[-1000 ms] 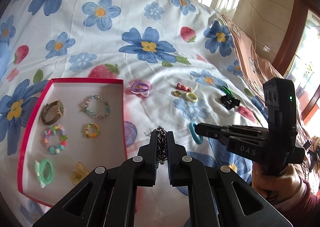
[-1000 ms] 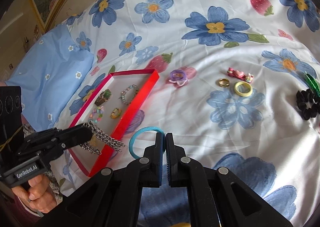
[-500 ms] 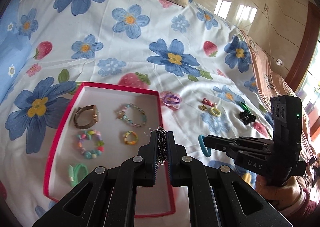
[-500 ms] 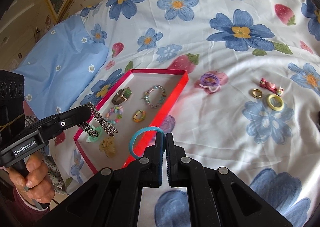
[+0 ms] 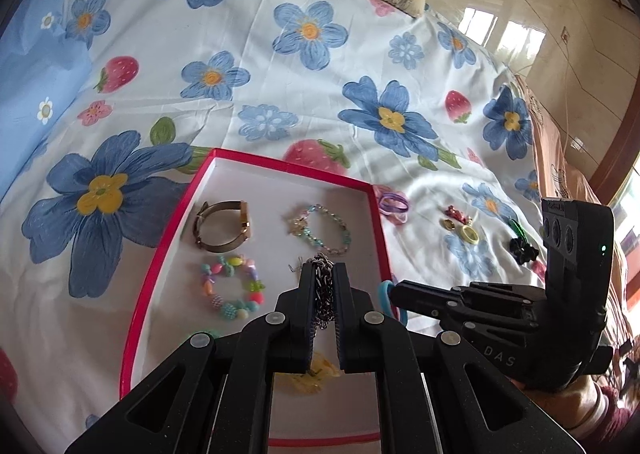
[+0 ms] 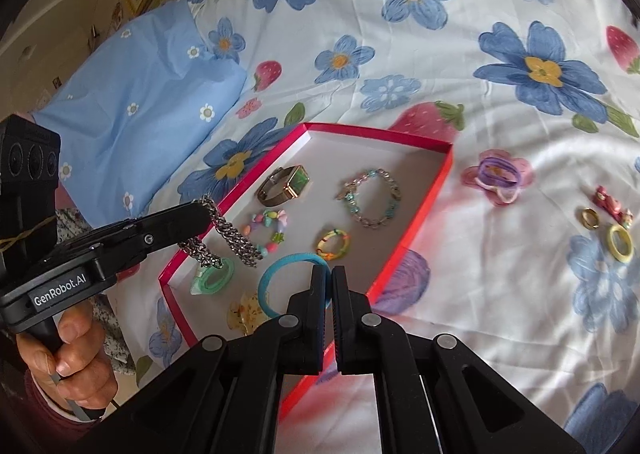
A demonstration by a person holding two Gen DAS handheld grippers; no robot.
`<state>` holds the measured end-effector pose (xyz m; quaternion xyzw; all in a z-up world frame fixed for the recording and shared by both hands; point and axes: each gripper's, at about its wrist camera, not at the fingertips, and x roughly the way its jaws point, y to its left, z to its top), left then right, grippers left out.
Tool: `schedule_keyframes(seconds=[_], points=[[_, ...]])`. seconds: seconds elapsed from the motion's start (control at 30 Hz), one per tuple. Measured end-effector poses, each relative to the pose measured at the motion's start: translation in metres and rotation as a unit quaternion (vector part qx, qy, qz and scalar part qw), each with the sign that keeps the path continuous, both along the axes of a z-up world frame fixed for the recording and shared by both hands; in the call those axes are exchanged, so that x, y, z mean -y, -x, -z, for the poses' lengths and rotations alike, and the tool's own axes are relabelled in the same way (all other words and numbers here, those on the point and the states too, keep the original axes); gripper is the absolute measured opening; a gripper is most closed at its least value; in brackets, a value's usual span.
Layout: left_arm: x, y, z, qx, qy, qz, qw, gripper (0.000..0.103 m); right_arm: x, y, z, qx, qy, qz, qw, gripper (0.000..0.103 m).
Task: Organize jewelry
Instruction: 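Carry the silver chain and blue hair tie over the box with both tools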
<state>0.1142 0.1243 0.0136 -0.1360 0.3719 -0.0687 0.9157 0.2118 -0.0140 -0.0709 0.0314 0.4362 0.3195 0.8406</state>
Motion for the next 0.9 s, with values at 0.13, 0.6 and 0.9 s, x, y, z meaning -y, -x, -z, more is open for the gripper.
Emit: schedule_keyframes(seconds=[0.13, 0.6, 0.9], points=[[-0.008, -0.007, 0.008, -0.010, 0.009, -0.009, 0.9999, 0.007, -0.016, -0.007, 0.011, -0.007, 0.017, -0.012, 1.000, 0.002], [-0.032, -0.018, 0.042, -0.052, 0.001, -0.051, 0.9973, 0.007, -0.051, -0.016, 0.035, -0.006, 0.083, -0.043, 0.996, 0.003], [-0.035, -0.024, 0.057, -0.075, -0.021, -0.071, 0.9945, 0.007, -0.062, -0.017, 0.044, -0.004, 0.114, -0.054, 0.992, 0.005]])
